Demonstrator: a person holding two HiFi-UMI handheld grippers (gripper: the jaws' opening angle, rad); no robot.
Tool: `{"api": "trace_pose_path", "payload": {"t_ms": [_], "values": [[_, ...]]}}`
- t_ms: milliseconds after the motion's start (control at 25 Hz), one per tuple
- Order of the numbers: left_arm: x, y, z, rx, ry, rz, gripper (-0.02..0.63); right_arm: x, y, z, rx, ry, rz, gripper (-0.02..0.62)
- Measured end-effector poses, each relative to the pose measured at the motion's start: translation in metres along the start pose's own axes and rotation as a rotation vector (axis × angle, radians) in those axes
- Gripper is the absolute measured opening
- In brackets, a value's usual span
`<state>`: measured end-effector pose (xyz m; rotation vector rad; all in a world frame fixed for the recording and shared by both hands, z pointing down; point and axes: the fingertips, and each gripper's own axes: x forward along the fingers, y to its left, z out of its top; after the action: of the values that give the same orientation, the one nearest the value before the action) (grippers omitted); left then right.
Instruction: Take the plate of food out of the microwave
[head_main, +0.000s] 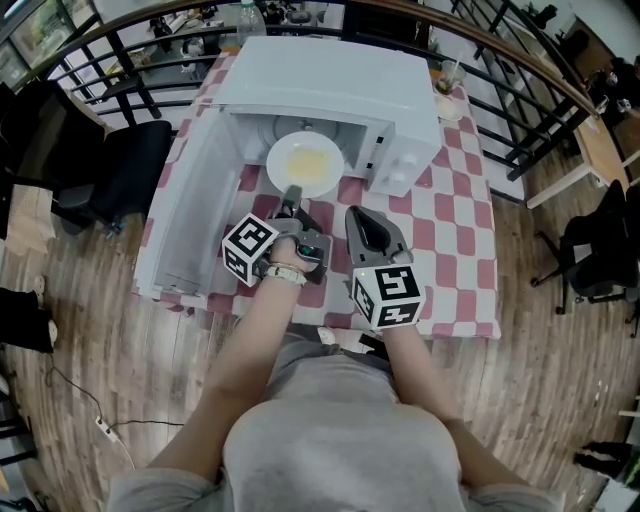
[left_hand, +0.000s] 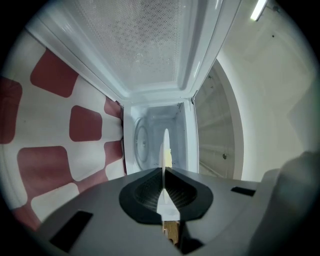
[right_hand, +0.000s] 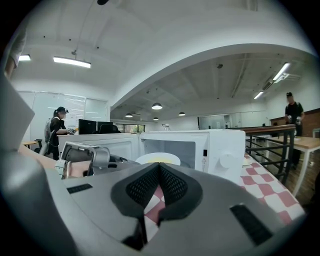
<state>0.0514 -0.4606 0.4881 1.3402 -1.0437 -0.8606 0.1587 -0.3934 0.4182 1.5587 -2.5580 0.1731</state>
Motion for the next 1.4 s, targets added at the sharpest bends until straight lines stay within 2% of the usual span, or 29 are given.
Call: {"api": "trace_pose_path", "payload": {"t_ms": [560,800,1160,1400], "values": [[-0.013,-0.021,-0.009,0.010,0.019,-0.058,0.017,-0.001,0.000,0.013,-0.012,-0.034,-0.001,0.025],[-0.021,-0.030,-0.010,0.028,0.012,-0.055,0.017,-0.001,0.002,0.022,-0.021,-0.052,0.005,0.025],[-0.033,-0.035,-0.010,0.001,0.013,-0.062,0.017,-0.003,0.010,0.029,-0.043,-0.069,0.007,0.025],[-0.039,-0.043,-0.008,-0.002,0.005,-0.077,0.017,-0.005,0.008,0.032,0.002,-0.081,-0.003,0.025]]}}
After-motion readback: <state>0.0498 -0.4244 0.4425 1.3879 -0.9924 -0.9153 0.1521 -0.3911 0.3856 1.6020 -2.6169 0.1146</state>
